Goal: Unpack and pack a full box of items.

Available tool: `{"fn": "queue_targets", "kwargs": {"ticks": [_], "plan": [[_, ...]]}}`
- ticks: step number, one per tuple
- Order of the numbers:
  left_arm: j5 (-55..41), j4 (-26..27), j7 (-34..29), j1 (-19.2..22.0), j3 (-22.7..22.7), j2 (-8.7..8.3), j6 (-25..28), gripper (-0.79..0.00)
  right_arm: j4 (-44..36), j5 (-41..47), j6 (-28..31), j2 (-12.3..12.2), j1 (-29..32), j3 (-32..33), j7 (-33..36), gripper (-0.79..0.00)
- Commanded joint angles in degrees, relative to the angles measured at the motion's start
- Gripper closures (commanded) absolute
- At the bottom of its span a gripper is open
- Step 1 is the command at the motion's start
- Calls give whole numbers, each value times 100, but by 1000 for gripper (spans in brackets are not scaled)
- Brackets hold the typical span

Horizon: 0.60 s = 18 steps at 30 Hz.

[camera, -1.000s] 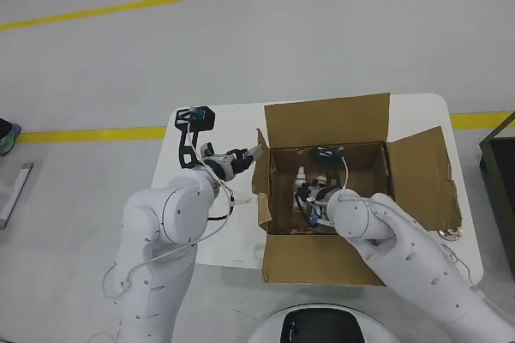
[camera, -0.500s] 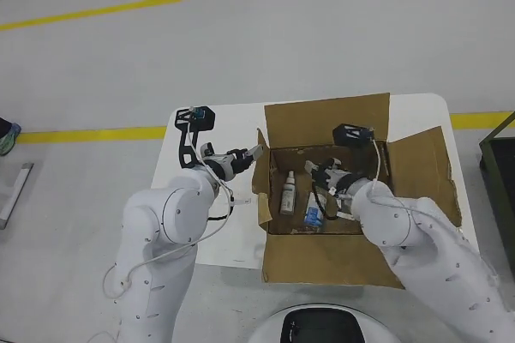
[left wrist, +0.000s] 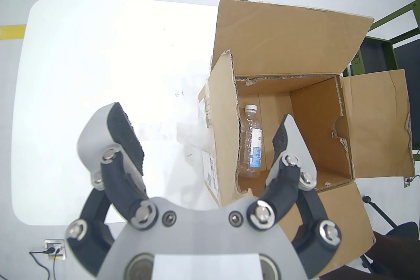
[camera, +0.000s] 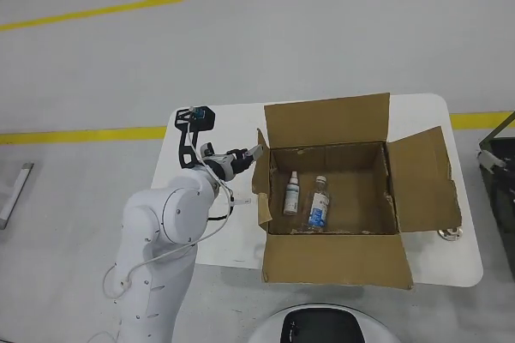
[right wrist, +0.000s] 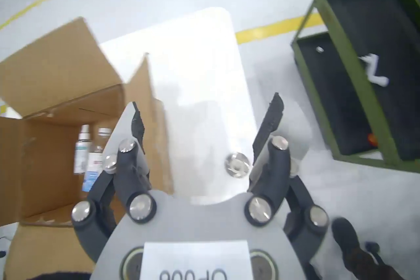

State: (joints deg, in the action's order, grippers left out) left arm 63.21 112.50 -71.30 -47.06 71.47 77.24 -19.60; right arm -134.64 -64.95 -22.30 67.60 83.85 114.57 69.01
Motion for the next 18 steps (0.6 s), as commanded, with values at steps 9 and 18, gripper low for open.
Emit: {"fn": "queue_targets", "kwargs": {"ticks": [9,18], "plan": [[0,0,0,0,0,0,0,-785,438,189,759,-29,858,915,1164,-785],[0,0,0,0,0,0,0,-785,1220,-12,1247,-90,673,146,1316,-699]]}}
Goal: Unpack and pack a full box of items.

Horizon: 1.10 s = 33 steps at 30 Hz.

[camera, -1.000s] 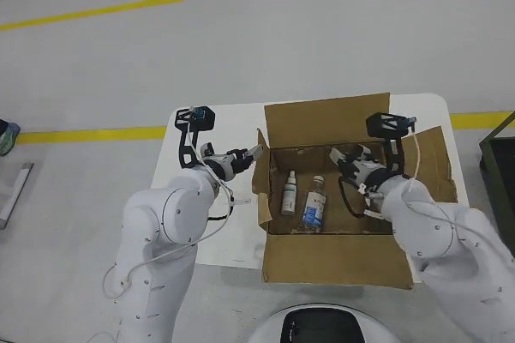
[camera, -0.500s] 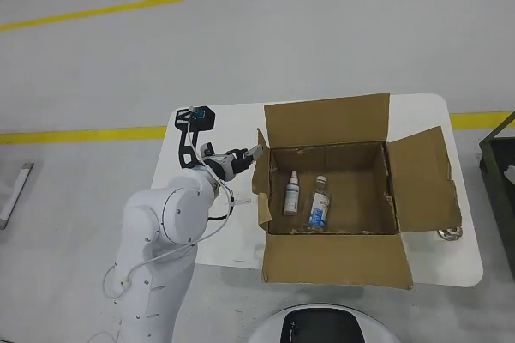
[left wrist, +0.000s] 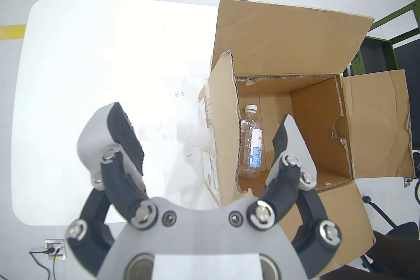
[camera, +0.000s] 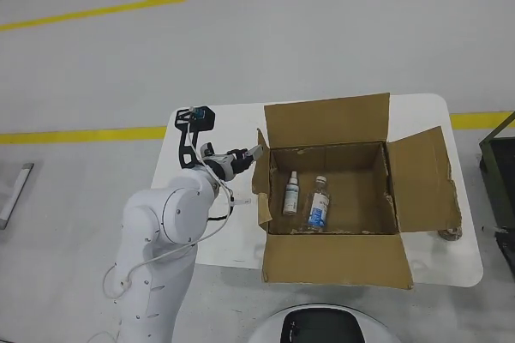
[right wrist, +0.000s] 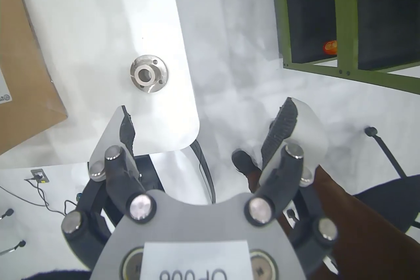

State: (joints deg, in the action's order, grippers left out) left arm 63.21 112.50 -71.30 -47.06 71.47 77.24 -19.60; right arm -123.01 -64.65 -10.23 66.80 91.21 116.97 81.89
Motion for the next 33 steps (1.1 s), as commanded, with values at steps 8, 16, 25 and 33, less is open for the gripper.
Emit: {"fn": "queue_targets", "kwargs": {"ticks": [8,16,25,33], "plan": [[0,0,0,0,0,0,0,-785,147,-180,111,-31,-235,-359,69,-785],[0,0,0,0,0,0,0,-785,228,-107,241,-28,-185,-449,-77,-785],[0,0,0,0,0,0,0,-785,636,-351,234,-111,-926,-868,611,-785],[0,0,0,0,0,0,0,-785,1513,-649,336,-240,-1530,-1539,611,-628]]}}
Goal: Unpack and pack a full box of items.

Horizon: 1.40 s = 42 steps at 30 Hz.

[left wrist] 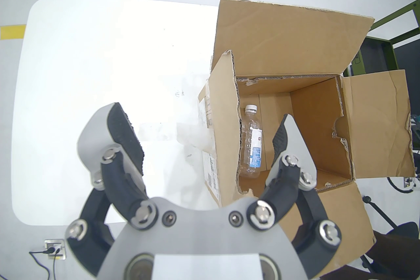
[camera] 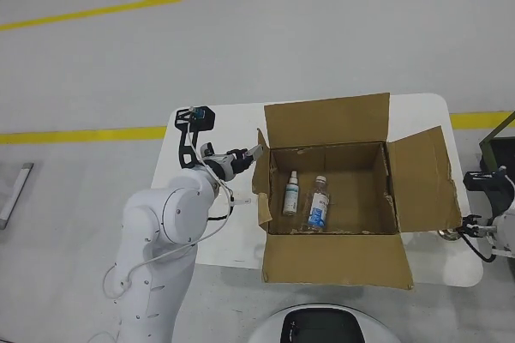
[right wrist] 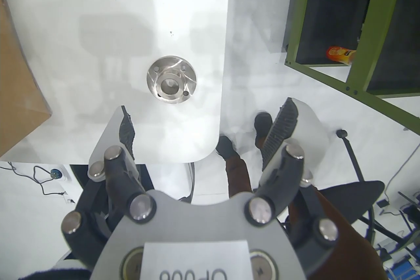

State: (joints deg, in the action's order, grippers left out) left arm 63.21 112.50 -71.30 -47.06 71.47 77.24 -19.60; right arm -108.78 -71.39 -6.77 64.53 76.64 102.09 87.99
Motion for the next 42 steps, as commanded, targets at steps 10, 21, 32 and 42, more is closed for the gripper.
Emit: {"fn": "queue_targets", "kwargs": {"ticks": [10,21,32,42], "plan": [[0,0,0,0,0,0,0,-785,410,228,-98,-159,-255,-364,1,-379],[0,0,0,0,0,0,0,-785,600,431,-227,-312,-292,-587,1,-382],[0,0,0,0,0,0,0,-785,721,511,-335,-447,-338,-809,1,-317],[0,0,0,0,0,0,0,-785,847,590,-414,-549,-389,-925,1,-305]]}}
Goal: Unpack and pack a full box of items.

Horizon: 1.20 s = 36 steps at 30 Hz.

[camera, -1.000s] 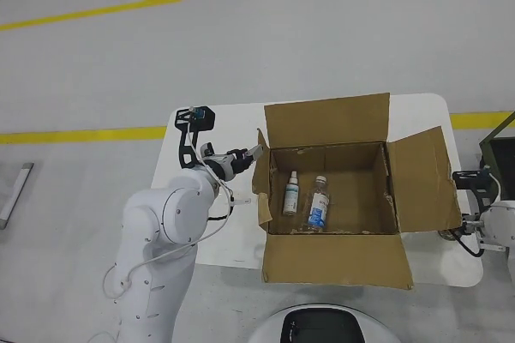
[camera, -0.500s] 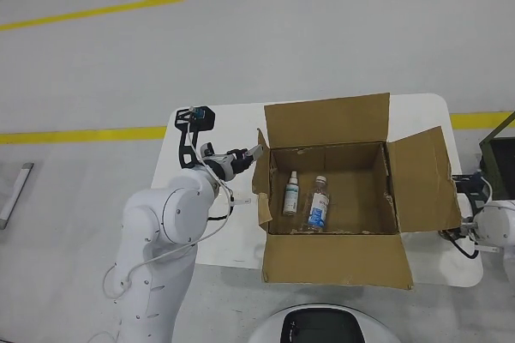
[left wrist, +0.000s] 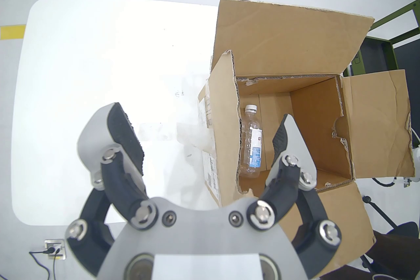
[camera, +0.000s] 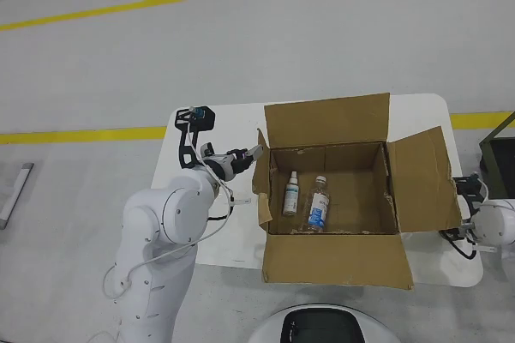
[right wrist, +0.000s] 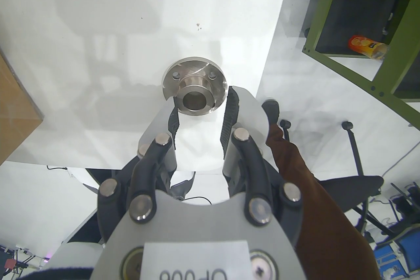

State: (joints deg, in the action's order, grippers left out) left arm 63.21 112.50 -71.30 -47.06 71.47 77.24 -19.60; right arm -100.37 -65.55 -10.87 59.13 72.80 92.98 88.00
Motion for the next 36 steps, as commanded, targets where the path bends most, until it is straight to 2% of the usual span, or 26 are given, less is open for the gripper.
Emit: {"fn": "queue_targets", "kwargs": {"ticks": [1,14,17,18,23,36], "plan": [[0,0,0,0,0,0,0,-785,17,26,-17,-17,-9,-26,0,-302],[0,0,0,0,0,0,0,-785,155,139,-87,-117,-97,-171,0,-243],[0,0,0,0,0,0,0,-785,149,174,-97,-140,-116,-184,0,-271],[0,0,0,0,0,0,0,-785,139,190,-103,-148,-118,-185,0,-314],[0,0,0,0,0,0,0,-785,55,237,-126,-196,-120,-164,0,-348],[0,0,0,0,0,0,0,-785,260,233,-182,-260,-281,-316,0,-339]]}}
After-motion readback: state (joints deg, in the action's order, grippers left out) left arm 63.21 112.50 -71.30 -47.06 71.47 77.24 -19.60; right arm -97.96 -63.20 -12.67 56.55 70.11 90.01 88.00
